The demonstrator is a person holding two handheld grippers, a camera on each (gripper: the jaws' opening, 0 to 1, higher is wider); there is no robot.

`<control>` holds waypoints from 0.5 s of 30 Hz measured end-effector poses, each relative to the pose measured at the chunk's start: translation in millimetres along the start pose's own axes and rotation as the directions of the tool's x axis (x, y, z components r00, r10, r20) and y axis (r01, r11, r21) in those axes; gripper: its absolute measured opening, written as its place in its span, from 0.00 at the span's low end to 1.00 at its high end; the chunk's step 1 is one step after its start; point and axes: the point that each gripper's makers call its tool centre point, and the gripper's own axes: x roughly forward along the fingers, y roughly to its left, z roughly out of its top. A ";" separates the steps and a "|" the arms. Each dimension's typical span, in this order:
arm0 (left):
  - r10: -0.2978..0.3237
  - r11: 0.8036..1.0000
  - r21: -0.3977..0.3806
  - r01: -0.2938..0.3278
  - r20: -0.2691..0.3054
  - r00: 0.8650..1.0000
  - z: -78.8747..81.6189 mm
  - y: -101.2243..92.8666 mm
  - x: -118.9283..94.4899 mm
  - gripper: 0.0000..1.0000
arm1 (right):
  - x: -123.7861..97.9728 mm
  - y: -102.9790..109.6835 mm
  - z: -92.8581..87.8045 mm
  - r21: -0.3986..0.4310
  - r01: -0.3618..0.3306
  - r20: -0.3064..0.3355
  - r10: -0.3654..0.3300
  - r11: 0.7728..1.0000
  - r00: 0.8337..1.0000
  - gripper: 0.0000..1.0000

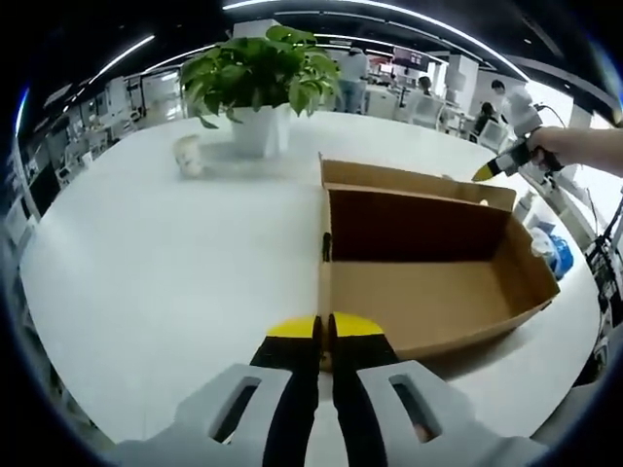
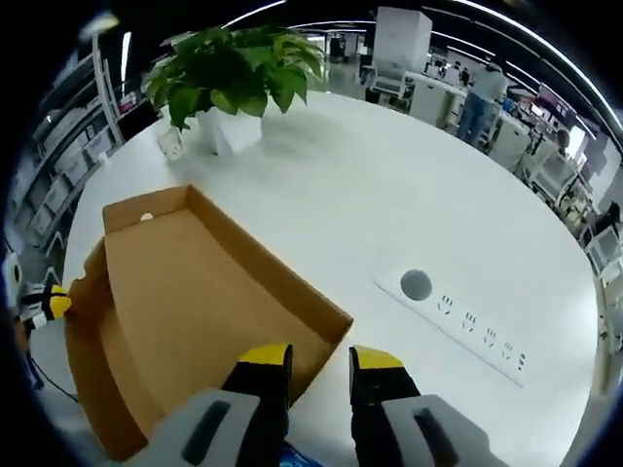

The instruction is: Operate the shoe box by opening the lid, removing the specified soft item, and placing it in the target area until the item is outside and the box remains undamaged.

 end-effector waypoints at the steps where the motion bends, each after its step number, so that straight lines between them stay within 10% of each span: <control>1: 0.000 1.000 0.000 0.000 -0.001 1.000 -0.4 -0.2 -0.3 0.01 | 1.7 -2.1 -0.7 0.016 0.006 -0.001 -0.006 1.000 1.000 0.20; 15: 0.003 0.999 0.035 -0.002 -0.010 1.000 -2.5 -1.4 -0.5 0.00 | 13.3 12.2 -21.9 0.178 -0.038 -0.034 0.045 0.983 0.998 0.08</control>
